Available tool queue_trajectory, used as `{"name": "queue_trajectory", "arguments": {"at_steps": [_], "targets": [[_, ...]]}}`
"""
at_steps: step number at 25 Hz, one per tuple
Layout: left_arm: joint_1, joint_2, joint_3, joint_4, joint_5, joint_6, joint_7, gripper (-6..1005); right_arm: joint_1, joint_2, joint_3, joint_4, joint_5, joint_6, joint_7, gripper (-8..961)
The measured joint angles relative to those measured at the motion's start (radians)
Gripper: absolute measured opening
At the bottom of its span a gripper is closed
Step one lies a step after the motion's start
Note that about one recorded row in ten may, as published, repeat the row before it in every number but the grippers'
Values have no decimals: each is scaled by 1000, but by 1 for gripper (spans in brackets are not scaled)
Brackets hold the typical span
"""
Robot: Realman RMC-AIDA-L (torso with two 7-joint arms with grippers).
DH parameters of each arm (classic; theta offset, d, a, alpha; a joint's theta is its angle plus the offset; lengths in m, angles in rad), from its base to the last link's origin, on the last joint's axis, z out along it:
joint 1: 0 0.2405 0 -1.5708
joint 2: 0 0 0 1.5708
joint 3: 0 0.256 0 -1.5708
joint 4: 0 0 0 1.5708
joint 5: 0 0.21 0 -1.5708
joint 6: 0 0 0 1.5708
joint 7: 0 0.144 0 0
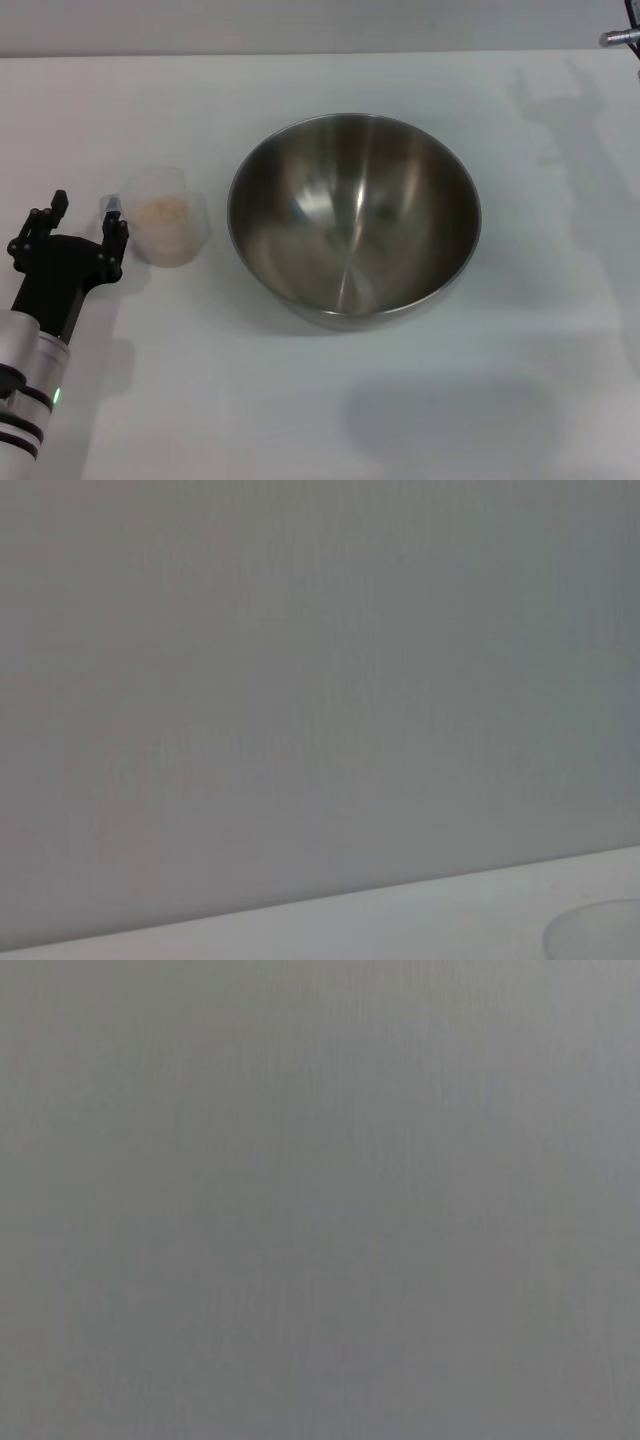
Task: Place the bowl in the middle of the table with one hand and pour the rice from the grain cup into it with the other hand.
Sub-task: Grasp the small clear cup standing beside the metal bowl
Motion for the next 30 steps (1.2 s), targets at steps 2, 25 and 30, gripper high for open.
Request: {"name": "queue_trajectory", "arguments": {"at_steps": [2,25,30], "targets": [[-3,0,0,0,1,-6,0,605,0,0,0,0,-1,0,0,752],[-36,0,9,7,4,4,10,42,0,0,0,0,-3,0,1,752],[-72,0,-2,12,3,66,89,33,0,0,1,3,3,-5,-2,751]]}}
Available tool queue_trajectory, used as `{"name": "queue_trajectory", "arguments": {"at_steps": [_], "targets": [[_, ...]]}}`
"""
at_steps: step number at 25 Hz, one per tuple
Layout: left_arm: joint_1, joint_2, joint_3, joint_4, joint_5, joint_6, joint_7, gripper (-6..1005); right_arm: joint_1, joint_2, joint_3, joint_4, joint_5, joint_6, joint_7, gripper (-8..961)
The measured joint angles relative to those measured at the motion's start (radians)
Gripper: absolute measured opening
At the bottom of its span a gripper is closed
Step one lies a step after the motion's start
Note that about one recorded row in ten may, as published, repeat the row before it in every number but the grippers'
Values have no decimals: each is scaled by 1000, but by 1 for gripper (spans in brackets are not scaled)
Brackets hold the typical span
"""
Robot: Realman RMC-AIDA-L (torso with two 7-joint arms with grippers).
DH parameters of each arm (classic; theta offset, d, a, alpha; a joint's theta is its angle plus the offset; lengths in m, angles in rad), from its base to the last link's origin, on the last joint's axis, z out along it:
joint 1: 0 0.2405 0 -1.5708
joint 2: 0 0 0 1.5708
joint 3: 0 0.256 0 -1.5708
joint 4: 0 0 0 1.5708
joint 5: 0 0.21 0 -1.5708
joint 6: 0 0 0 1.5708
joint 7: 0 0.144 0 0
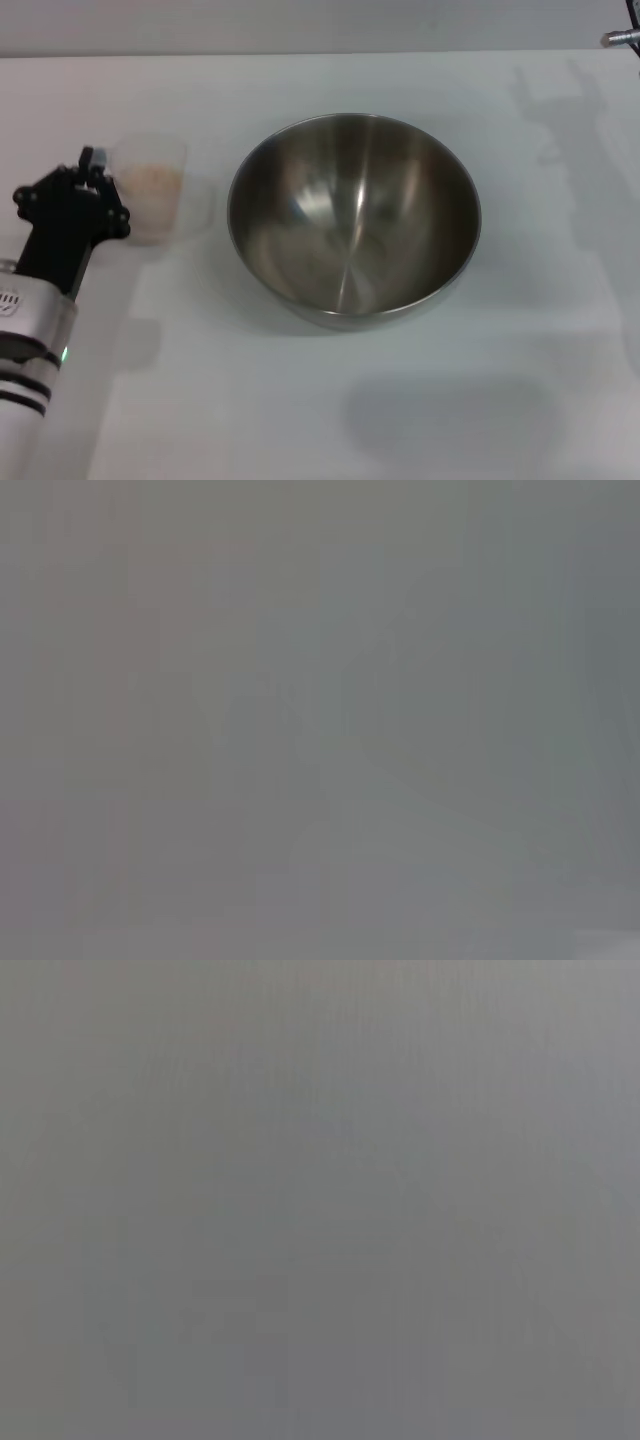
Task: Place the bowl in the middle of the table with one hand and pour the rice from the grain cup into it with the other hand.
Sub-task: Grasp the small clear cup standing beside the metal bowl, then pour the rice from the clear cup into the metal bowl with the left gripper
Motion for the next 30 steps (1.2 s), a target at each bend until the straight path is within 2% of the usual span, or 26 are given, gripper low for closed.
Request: {"name": "queue_trajectory", "arguments": {"at_steps": [6,12,18,19,20,26,27,28,30], "targets": [[-60,1,-4,-8,1,110,203,33,4,-2,36,3,-5,-10,-3,752],[-98,0,10,-35,102,173,543,32,7,-2,40,21,-6,-10,-4,752],[-125,0,62,-51,259,135,933,31,8,-2,40,23,-6,-10,-5,752],[-135,0,85,-57,272,120,1041,31,8,-3,40,23,-6,-10,-5,752],[-135,0,85,-57,272,120,1041,31,8,-4,40,23,-6,-10,-5,751],[-157,0,127,-74,286,81,1365,30,9,-5,40,23,-6,-10,-6,751],[-157,0,127,-74,286,81,1365,30,9,-5,40,23,-6,-10,-6,751],[-160,0,136,-72,289,65,1477,30,9,-5,40,23,-6,-10,-6,751],[-161,0,141,-69,290,59,1556,30,9,-5,40,24,-6,-10,-6,751]]}}
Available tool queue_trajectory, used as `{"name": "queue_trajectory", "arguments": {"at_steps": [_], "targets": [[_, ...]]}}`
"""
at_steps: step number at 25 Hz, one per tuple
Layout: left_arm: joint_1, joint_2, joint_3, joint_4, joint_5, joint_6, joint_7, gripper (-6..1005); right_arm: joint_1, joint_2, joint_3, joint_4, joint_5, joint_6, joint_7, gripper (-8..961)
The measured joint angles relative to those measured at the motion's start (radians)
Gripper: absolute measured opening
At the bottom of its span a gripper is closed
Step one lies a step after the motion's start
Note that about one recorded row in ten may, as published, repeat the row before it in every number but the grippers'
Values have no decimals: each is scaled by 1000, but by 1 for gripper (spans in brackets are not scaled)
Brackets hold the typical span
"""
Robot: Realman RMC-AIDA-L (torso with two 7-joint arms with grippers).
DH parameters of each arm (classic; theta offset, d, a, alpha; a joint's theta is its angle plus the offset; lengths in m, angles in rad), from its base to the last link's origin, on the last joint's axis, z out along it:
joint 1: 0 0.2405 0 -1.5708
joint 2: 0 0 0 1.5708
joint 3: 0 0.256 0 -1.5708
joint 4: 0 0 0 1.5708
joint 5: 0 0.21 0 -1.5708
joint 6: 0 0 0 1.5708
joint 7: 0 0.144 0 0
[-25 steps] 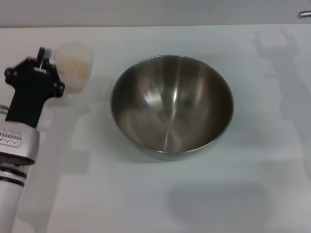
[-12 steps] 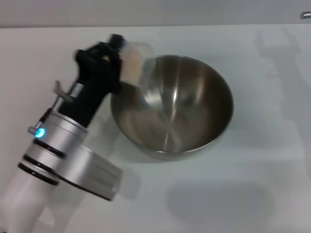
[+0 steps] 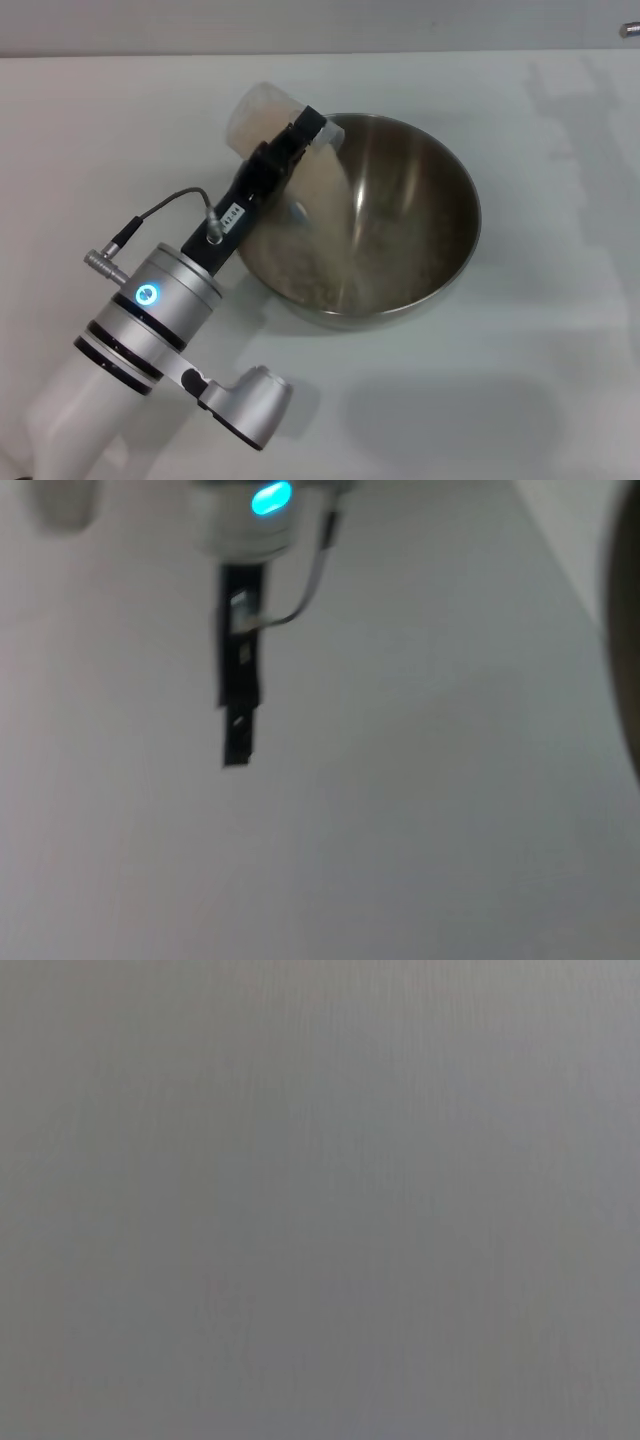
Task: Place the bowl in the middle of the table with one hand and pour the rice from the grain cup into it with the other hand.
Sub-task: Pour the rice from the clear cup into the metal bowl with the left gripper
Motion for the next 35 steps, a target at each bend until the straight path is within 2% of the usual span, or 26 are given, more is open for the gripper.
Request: {"name": "queue_trajectory", "arguments": {"at_steps": [2,11,14,18,22,26,30,33,35], "targets": [[0,0,0,5,16,-1,82,30,0,-1,0,5,0,0,0,751],[2,0,-13,38,39,10,211,33,9,-2,0,25,0,0,0,751],[5,0,-2,39,39,7,208,35,9,-2,0,26,0,0,-1,752],[20,0,57,17,39,-13,199,39,9,-2,0,27,0,0,-1,752],[22,0,9,19,30,-9,190,43,12,-2,0,29,0,-1,-1,752],[34,0,53,0,36,-13,174,46,14,-2,0,29,0,-1,-2,751],[39,0,11,-3,29,-6,162,50,14,-2,0,29,0,-2,-2,751],[49,0,45,-7,36,-6,156,53,14,-2,0,29,0,-2,-1,751],[51,0,33,-9,31,3,138,55,13,-2,0,29,0,-2,-1,752]]}}
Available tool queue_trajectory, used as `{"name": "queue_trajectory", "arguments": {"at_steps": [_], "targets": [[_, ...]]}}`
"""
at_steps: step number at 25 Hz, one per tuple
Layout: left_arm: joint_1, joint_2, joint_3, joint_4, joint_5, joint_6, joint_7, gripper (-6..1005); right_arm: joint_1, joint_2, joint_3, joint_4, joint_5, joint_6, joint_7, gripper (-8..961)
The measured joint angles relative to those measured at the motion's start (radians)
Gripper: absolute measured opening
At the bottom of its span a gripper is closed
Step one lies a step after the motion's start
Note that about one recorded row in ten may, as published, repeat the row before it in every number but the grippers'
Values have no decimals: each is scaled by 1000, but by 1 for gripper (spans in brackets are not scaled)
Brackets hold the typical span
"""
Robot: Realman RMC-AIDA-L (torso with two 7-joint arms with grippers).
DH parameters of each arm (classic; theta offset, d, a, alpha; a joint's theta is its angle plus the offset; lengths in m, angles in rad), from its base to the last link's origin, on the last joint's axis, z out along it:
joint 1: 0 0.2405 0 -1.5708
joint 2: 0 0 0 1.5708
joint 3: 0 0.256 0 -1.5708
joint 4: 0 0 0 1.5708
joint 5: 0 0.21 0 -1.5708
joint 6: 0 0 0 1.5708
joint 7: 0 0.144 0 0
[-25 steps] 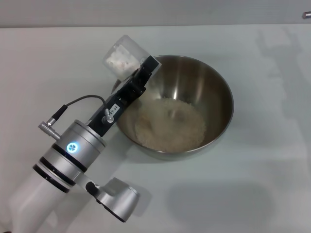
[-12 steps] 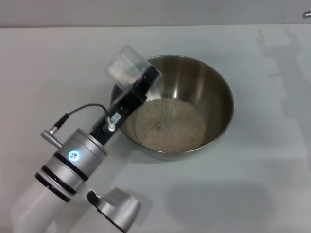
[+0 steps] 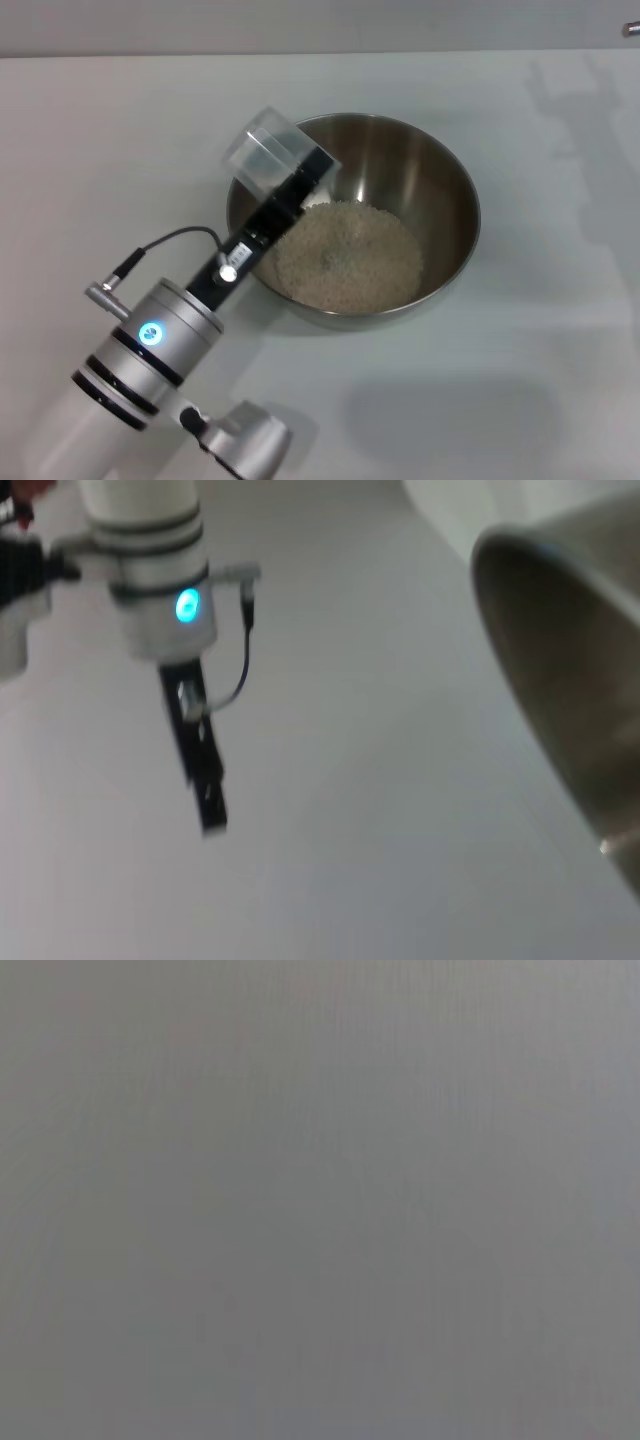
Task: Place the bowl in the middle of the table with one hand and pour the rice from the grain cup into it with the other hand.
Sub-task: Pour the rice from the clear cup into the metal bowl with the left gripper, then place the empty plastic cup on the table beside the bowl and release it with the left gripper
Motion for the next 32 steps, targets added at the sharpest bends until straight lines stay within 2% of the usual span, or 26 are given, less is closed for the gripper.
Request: {"name": "queue_trajectory", "arguments": {"at_steps": [3,7,8,9,13,18,23,27,32], "targets": [[8,0,-34,-15,-5,14,-78,57,0,1,0,1,0,0,0,752],[15,0,-36,-30,-5,28,-197,61,0,2,0,1,0,0,0,752],[23,0,-51,-50,-9,67,-341,62,0,2,0,1,0,1,1,752],[25,0,-57,-53,-11,73,-369,63,0,2,0,1,0,2,1,752],[53,0,-159,-90,-39,115,-700,67,1,2,0,-1,0,2,3,751],[64,0,-244,-85,-178,115,-1194,71,1,2,-3,-7,0,1,8,751],[53,2,-258,-43,-351,57,-1549,76,1,2,-8,-8,0,0,8,752],[50,3,-269,-13,-404,-55,-1701,79,7,2,-7,-8,0,-1,9,752],[26,0,-288,43,-408,-177,-1817,84,11,3,-2,-10,0,-1,9,752]]}}
